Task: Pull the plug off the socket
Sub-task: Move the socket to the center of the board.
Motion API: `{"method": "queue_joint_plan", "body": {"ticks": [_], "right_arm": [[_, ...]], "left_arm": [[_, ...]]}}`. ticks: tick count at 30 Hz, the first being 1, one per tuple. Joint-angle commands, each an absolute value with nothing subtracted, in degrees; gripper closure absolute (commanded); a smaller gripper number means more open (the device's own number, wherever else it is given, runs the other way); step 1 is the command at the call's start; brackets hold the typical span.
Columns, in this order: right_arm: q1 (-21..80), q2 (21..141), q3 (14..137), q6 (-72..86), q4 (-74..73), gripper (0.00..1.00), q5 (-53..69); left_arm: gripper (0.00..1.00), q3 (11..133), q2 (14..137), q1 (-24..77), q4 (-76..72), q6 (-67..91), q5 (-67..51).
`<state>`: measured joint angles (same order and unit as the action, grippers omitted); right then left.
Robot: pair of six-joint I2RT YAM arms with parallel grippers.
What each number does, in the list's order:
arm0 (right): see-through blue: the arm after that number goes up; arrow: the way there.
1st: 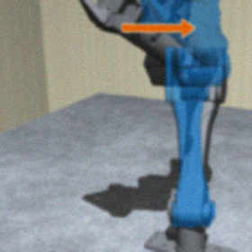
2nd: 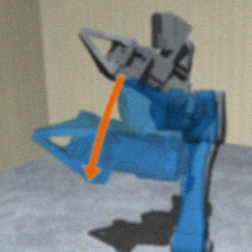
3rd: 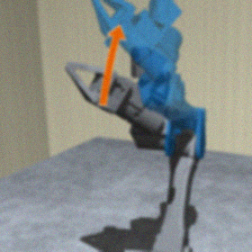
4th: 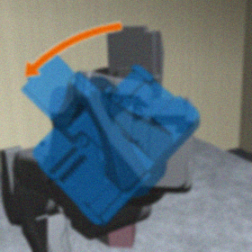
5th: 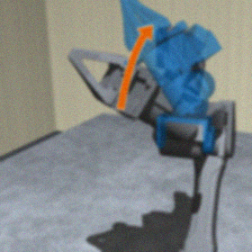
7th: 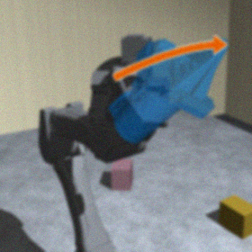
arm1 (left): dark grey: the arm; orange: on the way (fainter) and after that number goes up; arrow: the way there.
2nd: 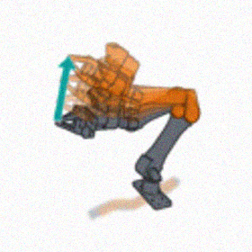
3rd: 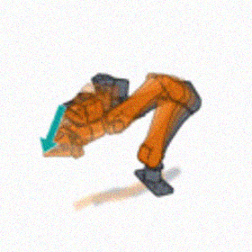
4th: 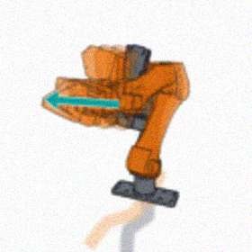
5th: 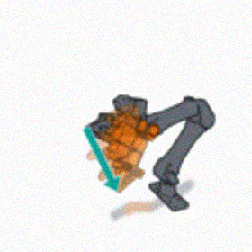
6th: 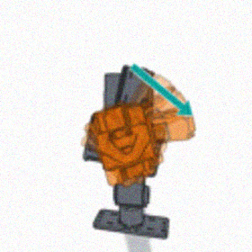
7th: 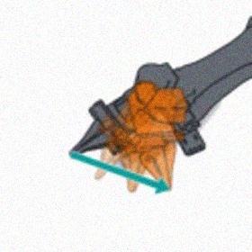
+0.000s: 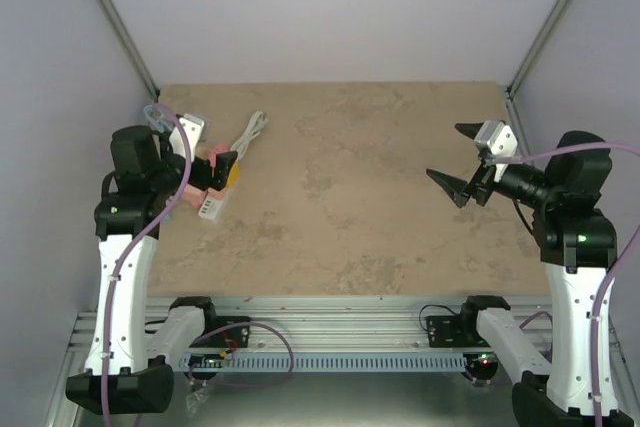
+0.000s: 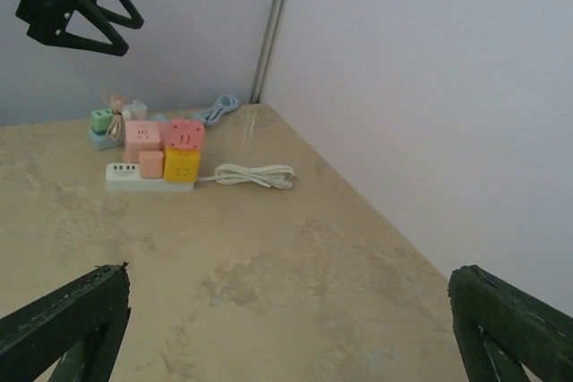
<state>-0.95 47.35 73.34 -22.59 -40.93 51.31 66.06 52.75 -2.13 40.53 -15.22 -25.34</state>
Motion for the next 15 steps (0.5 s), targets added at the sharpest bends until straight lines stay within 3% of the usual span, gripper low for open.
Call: {"method": "queue_joint_plan", "body": {"ticks": [1, 15], "right_arm": [[-1.45, 47.69, 74.69, -21.28, -41.73, 0.02, 54.36], [-1.58, 47.69, 67.98, -37.90, -43.26, 0.02, 51.76]], "left_arm": [[0.00, 67.66, 52.37, -1.77, 42.33, -15.65, -27.05], [0.00, 68.71, 53.55, -1.67, 43.73, -17.58, -26.14]]}}
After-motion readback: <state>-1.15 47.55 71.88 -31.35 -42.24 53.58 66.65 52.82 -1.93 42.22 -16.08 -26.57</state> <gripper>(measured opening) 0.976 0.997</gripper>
